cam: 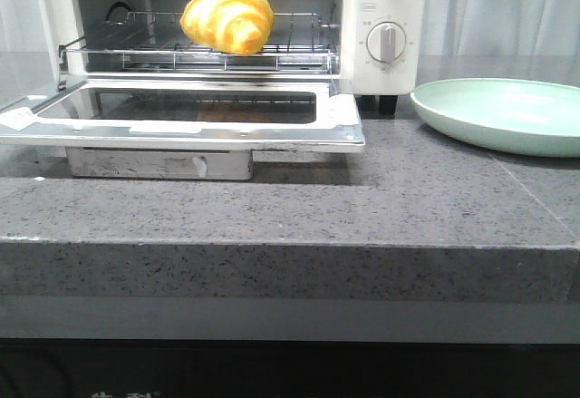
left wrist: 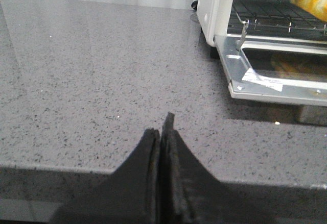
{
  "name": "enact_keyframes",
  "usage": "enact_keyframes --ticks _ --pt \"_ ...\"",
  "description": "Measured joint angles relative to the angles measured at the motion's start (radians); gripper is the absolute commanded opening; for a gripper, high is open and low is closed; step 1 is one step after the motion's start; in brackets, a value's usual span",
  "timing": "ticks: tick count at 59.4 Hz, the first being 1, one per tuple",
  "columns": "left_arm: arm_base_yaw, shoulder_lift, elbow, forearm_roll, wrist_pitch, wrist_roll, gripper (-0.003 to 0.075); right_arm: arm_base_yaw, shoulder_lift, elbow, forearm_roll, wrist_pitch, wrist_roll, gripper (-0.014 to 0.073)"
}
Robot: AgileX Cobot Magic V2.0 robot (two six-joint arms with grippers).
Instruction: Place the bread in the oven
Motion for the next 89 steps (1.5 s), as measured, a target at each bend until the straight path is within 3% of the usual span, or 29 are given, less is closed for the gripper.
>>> enact_keyframes --ticks 52,63,69,79,89 --pt "0.000 0.000 0.000 0.000 0.011 0.000 -0.0020 0.000 0.000 0.000 0.000 0.000 0.000 -0.0070" --pt "0.000 0.000 0.000 0.000 0.012 0.000 -0.0020 -0.003 -0.002 0.026 -0.049 -0.042 -0.011 -0.0070" --pt "0.000 0.000 0.000 0.000 0.012 0.000 -0.0020 -0.025 -0.027 0.089 -0.013 -0.122 -0.087 -0.0070" --pt "0.000 0.000 0.000 0.000 0.012 0.000 -0.0020 -0.102 -0.127 0.239 0.145 -0.250 -0.339 -0.0070" --pt "0.000 0.000 0.000 0.000 0.012 0.000 -0.0020 -0.174 -0.273 0.376 0.251 -0.284 -0.413 -0.0070"
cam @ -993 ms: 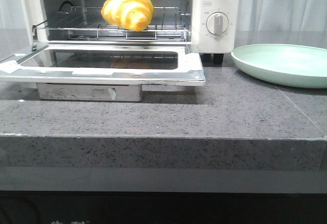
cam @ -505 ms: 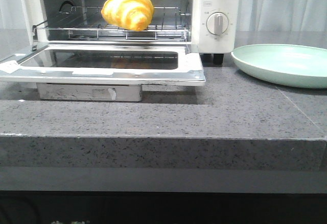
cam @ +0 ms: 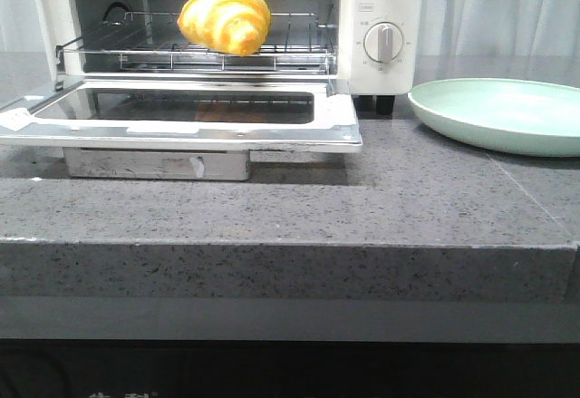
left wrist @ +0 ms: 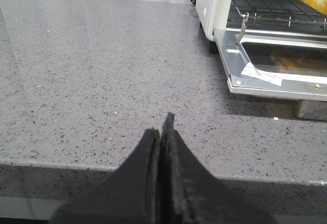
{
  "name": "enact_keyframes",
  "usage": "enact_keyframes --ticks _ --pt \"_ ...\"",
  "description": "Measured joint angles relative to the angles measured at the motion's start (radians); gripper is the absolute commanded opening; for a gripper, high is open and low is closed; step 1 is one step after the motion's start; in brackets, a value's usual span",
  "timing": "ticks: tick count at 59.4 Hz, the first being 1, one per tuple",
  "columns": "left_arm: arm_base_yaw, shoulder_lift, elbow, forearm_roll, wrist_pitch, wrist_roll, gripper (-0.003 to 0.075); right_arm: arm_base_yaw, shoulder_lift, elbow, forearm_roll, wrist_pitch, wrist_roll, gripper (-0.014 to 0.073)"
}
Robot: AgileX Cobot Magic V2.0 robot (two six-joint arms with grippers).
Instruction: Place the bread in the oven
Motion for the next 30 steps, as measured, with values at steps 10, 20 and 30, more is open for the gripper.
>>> enact_keyframes --ticks 10,20,30 --pt "0.000 0.000 0.000 0.000 0.001 0.000 -0.0020 -0.046 -0.040 0.104 0.068 -0.016 -0.011 -0.0070" --pt "0.000 0.000 0.000 0.000 0.001 0.000 -0.0020 -0.050 -0.040 0.112 0.098 -0.012 -0.011 -0.0070" --pt "0.000 0.000 0.000 0.000 0.001 0.000 -0.0020 -0.050 -0.040 0.112 0.102 -0.009 -0.011 -0.0070"
